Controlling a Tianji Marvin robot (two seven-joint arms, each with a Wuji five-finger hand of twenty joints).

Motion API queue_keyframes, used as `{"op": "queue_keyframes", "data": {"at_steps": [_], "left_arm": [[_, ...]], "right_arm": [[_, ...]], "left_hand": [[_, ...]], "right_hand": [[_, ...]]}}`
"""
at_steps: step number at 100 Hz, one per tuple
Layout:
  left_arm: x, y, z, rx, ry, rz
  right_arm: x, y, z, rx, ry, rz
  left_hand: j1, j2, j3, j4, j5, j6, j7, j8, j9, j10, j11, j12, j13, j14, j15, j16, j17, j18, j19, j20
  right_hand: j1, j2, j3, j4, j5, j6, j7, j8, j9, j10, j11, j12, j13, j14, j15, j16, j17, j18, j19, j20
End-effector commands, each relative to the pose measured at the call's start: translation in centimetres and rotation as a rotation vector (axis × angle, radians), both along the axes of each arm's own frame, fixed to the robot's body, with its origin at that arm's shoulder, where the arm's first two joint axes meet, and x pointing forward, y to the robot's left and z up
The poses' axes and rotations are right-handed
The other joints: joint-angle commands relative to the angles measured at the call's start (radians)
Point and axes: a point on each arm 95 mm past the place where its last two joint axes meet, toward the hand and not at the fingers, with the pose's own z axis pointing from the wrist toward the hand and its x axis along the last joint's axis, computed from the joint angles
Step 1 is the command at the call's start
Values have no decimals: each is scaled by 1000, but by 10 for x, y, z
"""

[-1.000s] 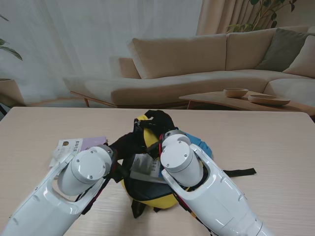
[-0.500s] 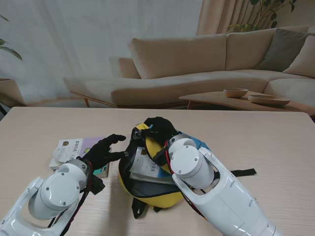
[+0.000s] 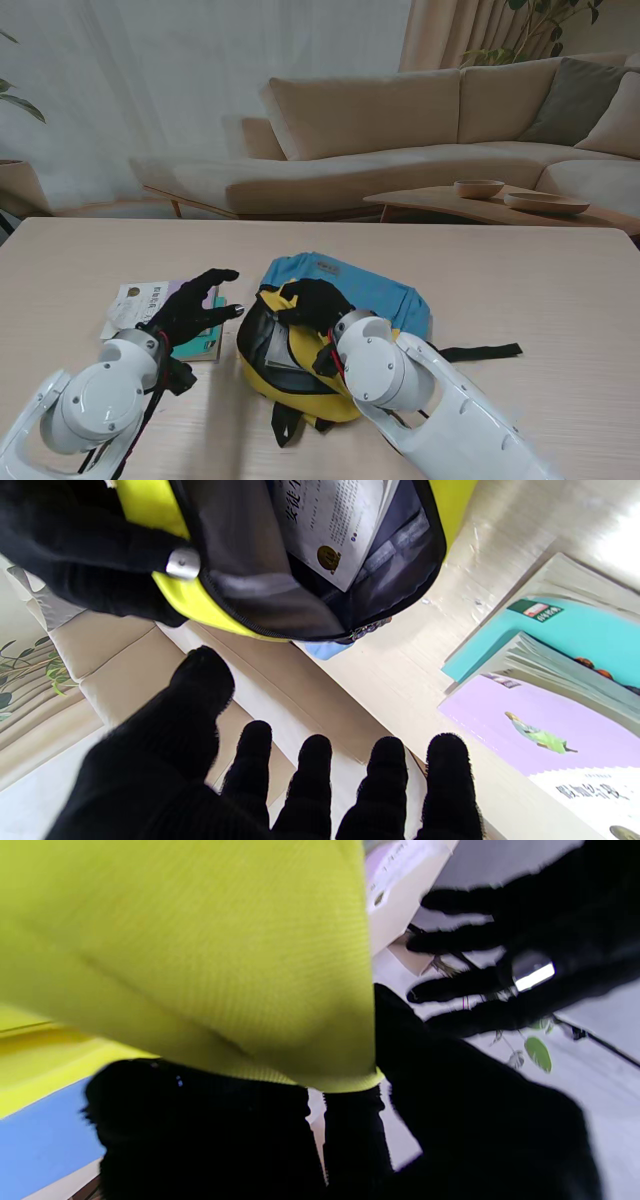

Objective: Pack books into the school bag then zip close the school bag

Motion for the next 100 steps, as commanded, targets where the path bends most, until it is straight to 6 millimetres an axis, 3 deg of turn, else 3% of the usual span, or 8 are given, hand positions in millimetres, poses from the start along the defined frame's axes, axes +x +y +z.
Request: {"op": "queue_keyframes", "data": {"at_steps": [1,29,47,53,55,58,73,100], "left_arm": [[-4,-1,-4,-2,8,-2],[-7,1,-7,17,-11,-13],[-9,1,-8,27,-13,-14],[-10,2,-8,30,-12,-14],[-10,2,-8,31,-13,-13],[-10,2,-9,33,-14,-12],[-10,2,-8,34,-14,-10],[-6,3,-8,61,-16,-8]], "right_arm": [[-11,7,-20,-13,49,32],[-27,25,-55,-95,56,94],[-31,31,-66,-114,68,111],[-31,32,-66,-128,67,123],[-31,32,-66,-132,64,127],[-31,32,-66,-137,59,131],[-32,29,-56,-140,17,147],[-34,16,-28,-107,-80,146]], "left_hand": [[-8,-1,16,34,-33,-30,14,12,25,-20,4,12,0,-31,-30,17,-21,-22,-26,32],[-12,1,17,34,-29,-38,14,9,26,-22,4,10,-4,-33,-43,13,-27,-26,-62,35],[-13,1,17,34,-28,-38,13,8,12,-26,-2,7,-6,-35,-47,13,-27,-28,-74,39],[-13,1,17,33,-28,-40,13,8,26,-23,5,9,-6,-35,-49,13,-28,-31,-80,41],[-12,1,17,34,-28,-39,13,8,12,-25,-1,6,-6,-35,-49,13,-27,-31,-81,41],[-13,2,17,34,-28,-38,13,8,21,-24,2,7,-7,-35,-49,13,-28,-31,-83,42],[-13,1,17,33,-26,-40,13,8,11,-25,-2,6,-10,-36,-53,13,-29,-31,-92,46],[-19,8,9,33,-21,-55,13,9,1,-31,-17,-3,-13,-38,-59,12,-33,-32,-114,51]], "right_hand": [[119,51,71,15,73,-168,84,-3,17,12,-2,-11,9,31,7,0,4,-7,49,16],[93,17,67,1,32,-163,111,-174,11,-6,-37,-57,-18,46,-55,-21,-29,10,-4,15],[-189,-143,178,-47,-115,-88,61,-322,-115,-42,-122,-99,-161,19,-252,-42,-158,55,-125,14],[-260,-95,117,-3,-143,-40,-65,-292,-185,-59,-145,-125,-228,-3,-346,-41,-222,69,-193,21],[-296,-90,116,59,-145,-23,-127,-239,-209,-66,-153,-140,-254,-11,-379,-41,-246,74,-216,24],[-322,-98,108,90,-164,-9,-173,-201,-237,-71,-165,-154,-286,-16,-409,-44,-276,79,-237,26],[-411,-116,44,82,-290,29,-260,-267,-368,-96,-245,-222,-435,-46,-574,-85,-430,94,-353,12],[-396,24,-159,120,-403,38,-326,-393,-503,-120,-387,-281,-595,-81,-768,-150,-611,59,-527,-53]]}}
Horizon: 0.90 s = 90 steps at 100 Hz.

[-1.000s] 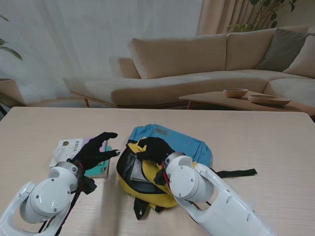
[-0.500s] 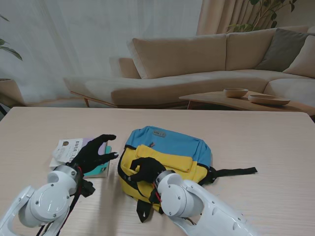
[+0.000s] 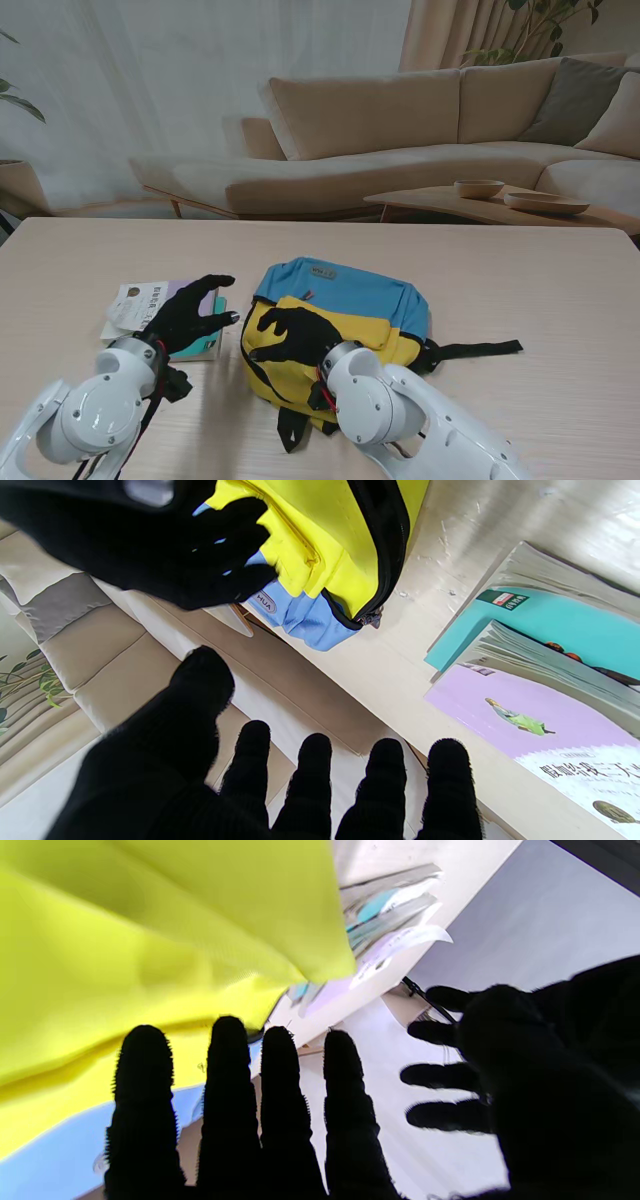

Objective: Pack books into the school bag then zip close the school bag

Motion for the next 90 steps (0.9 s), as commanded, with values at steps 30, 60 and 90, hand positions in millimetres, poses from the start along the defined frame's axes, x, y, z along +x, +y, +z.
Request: {"op": "queue_keyframes", "data": {"at_steps": [30,60,90], "left_arm": [[5,-5,1,34,14,-13],[9,5,4,166,-53,4],[30,45,12,287,-121,8]], "right_arm": [[-8,-28,23,83,-103,-19],[-15,-62,16,115,-161,-47],[-24,-83,2,117,-164,-42]], "left_hand": [[-18,15,-4,35,-14,-55,9,10,-7,-33,-31,-4,-18,-31,-40,10,-24,-32,-73,32],[-27,13,-6,38,4,-95,11,15,8,-43,-24,4,-26,-38,-50,8,-26,-32,-115,40],[-35,0,15,37,-9,-92,17,24,10,-57,-22,8,-36,-49,-51,10,-19,-43,-144,56]], "right_hand": [[-48,137,12,122,-82,-11,-7,-56,-100,-37,-79,-39,-137,-37,-117,-54,-166,-53,-127,-75],[-27,99,104,128,-115,-94,-22,-83,-184,-93,-165,-76,-271,-133,-235,-113,-318,-172,-301,-178],[-20,99,64,129,-151,-149,-40,-101,-227,-132,-210,-96,-330,-190,-281,-138,-360,-238,-384,-239]]}}
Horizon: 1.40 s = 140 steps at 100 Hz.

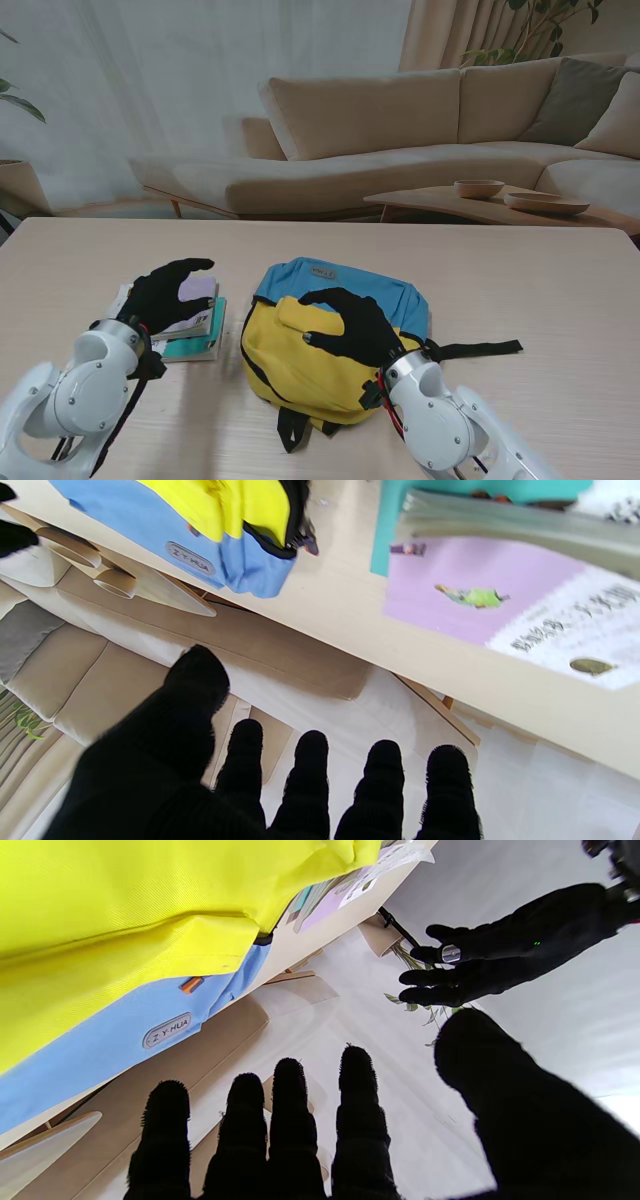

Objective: Pack books into the school bag then zip close the school bag

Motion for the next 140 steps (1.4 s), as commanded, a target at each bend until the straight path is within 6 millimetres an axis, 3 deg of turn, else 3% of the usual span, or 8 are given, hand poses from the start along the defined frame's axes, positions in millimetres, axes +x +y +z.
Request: {"op": "queue_keyframes", "data": {"at_steps": [1,28,71,128,140], "left_arm": [[7,14,2,31,4,13],[34,53,1,167,39,55],[77,100,-17,337,136,98],[119,128,-45,425,277,99],[125,130,-55,414,292,77]], "right_arm": [[-6,-2,-10,-14,32,12],[-6,-5,-9,6,39,15],[-7,-11,2,35,16,17],[-15,-12,16,56,-3,24],[-14,-14,18,60,-3,19]], "left_hand": [[-19,0,26,36,-10,-29,17,22,-14,-29,-8,8,-34,-33,-26,10,-12,-26,-47,29],[-42,-8,47,33,-11,-33,27,31,-6,-46,1,15,-29,-38,-19,15,-8,-29,-59,46],[-73,-24,88,26,-19,-49,47,45,-8,-62,15,22,-31,-52,-12,17,-1,-44,-68,65],[-99,-38,122,20,-5,-75,63,55,26,-77,48,32,-19,-68,-2,16,5,-64,-85,62],[-108,-55,159,11,-36,-95,51,45,-11,-107,40,22,-34,-108,-9,4,1,-114,-93,43]], "right_hand": [[-5,-9,-9,27,-43,-36,-18,-18,-31,-44,-17,-16,-47,-44,-17,-13,-18,-35,-26,-15],[-3,-8,-12,29,-39,-30,-15,-20,-34,-41,-12,-14,-50,-50,-16,-14,-16,-44,-25,-20],[-4,-8,-10,30,-32,-23,-13,-21,-29,-39,-9,-13,-46,-50,-14,-14,-13,-47,-23,-25],[-6,-7,-8,30,-30,-19,-15,-22,-25,-37,-9,-13,-37,-51,-13,-13,-8,-50,-20,-27],[-4,-9,-6,31,-28,-18,-14,-21,-24,-37,-9,-13,-36,-50,-13,-13,-6,-50,-19,-27]]}}
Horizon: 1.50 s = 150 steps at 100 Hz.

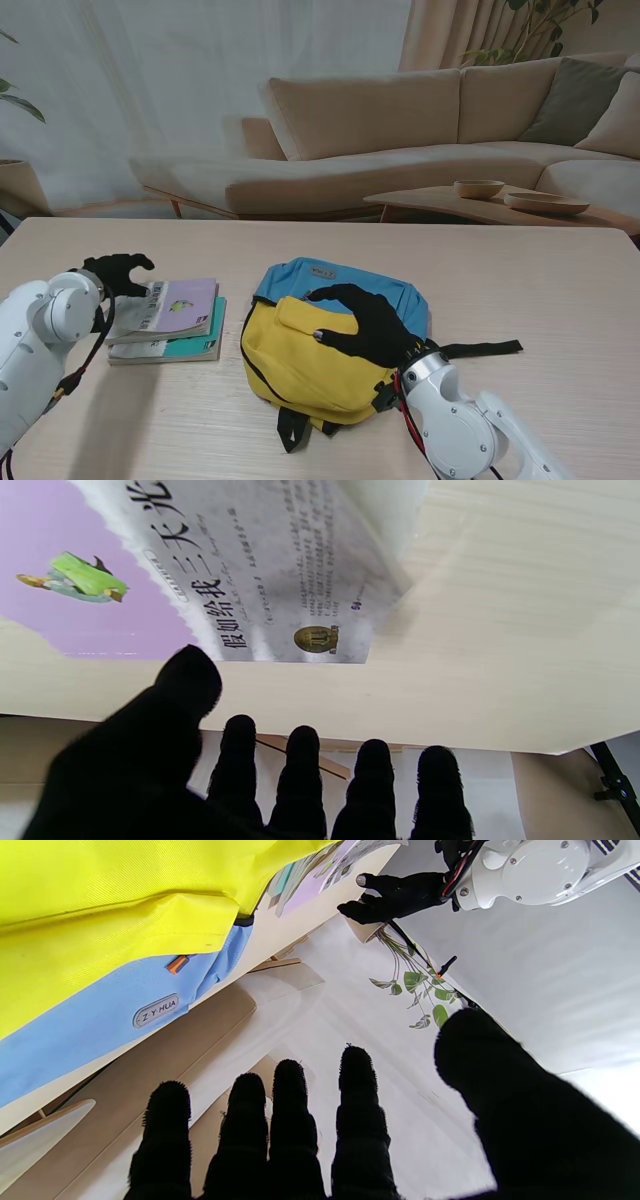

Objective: Pack books into the school bag then zip close the school bag

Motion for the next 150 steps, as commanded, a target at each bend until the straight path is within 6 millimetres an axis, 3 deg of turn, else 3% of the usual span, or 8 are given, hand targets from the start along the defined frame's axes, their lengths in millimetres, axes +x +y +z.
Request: {"op": "queue_keyframes", "data": {"at_steps": [1,18,42,60,91,107,122,150], "left_arm": [[0,-1,-5,-15,24,-19],[7,3,-18,-88,51,-55],[12,3,-28,-113,68,-57],[12,3,-32,-100,102,-55],[10,2,-38,-64,179,-48],[11,2,-43,-39,194,-61],[12,3,-46,7,174,-86],[15,2,-44,63,106,-136]], "right_arm": [[-3,2,0,4,11,13],[-3,1,0,10,14,10],[-3,-1,0,15,17,4],[-3,-2,-1,19,18,1],[-4,-2,0,30,18,-3],[-4,-3,0,36,20,-8],[-4,-3,0,42,20,-13],[-4,-3,0,49,20,-14]], "left_hand": [[-26,-22,50,11,-37,-31,-5,5,-29,-36,6,9,-35,-38,-9,3,-8,-50,-45,5],[-29,-41,89,1,-35,-46,-99,-47,-64,-90,24,18,-44,-96,-8,-14,-15,-136,-32,-35],[-16,-48,105,-1,-35,-39,-115,-50,-69,-97,22,13,-46,-113,2,-15,-14,-154,-31,-60],[-37,-46,89,-1,-32,-62,-217,-85,-90,-80,-104,-73,-108,-154,-73,-100,-15,-214,-225,-191],[-35,-48,61,4,-41,-64,-350,-93,-103,-70,-133,-75,-125,-152,-109,-100,-10,-242,-368,-168],[-4,-84,110,1,-50,-56,-388,-10,-79,-70,-3,55,-109,-138,-51,-50,-12,-240,-354,-130],[71,-135,195,-4,-56,-19,-370,107,-71,-100,330,323,-94,-128,10,28,10,-231,-337,-102],[232,-199,253,-47,-52,18,-172,269,41,-143,711,788,-77,-84,435,333,-3,-208,-121,-107]], "right_hand": [[-4,-9,-5,28,-29,-18,-14,-10,-14,-35,-2,-12,-36,-40,-12,-12,-6,-41,-13,-11],[-4,-9,-3,28,-29,-19,-14,-10,-13,-35,-2,-12,-31,-39,-11,-11,-4,-42,-12,-11],[-5,-10,-2,28,-29,-17,-13,-10,-12,-35,-2,-12,-31,-38,-11,-11,-4,-41,-12,-11],[-4,-10,-1,28,-27,-16,-12,-10,-10,-34,-1,-11,-27,-36,-9,-10,-2,-41,-11,-11],[-6,-9,2,29,-26,-17,-10,-10,-7,-32,2,-10,-23,-32,-6,-8,0,-39,-9,-10],[-6,-10,4,29,-24,-16,-9,-10,-7,-32,2,-10,-22,-31,-4,-7,1,-39,-7,-9],[-6,-9,7,29,-23,-17,-8,-9,-6,-31,4,-9,-20,-31,-3,-6,4,-39,-4,-7],[-6,-10,12,30,-23,-18,-4,-7,-10,-33,6,-8,-24,-32,-2,-6,4,-41,-1,-5]]}}
